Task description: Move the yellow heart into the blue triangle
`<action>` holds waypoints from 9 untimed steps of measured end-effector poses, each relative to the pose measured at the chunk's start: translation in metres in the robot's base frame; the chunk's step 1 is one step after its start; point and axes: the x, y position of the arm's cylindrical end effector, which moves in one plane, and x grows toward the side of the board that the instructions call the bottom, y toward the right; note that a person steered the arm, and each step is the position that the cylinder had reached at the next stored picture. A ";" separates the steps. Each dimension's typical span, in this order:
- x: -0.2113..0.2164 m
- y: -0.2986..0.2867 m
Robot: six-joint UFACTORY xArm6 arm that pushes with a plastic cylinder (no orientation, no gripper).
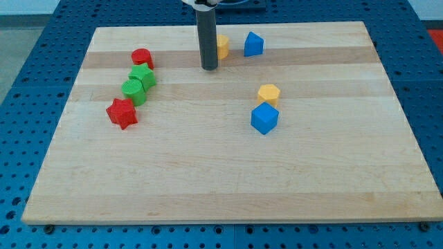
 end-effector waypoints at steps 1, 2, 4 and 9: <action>0.000 -0.004; -0.033 -0.021; -0.102 -0.016; -0.020 0.041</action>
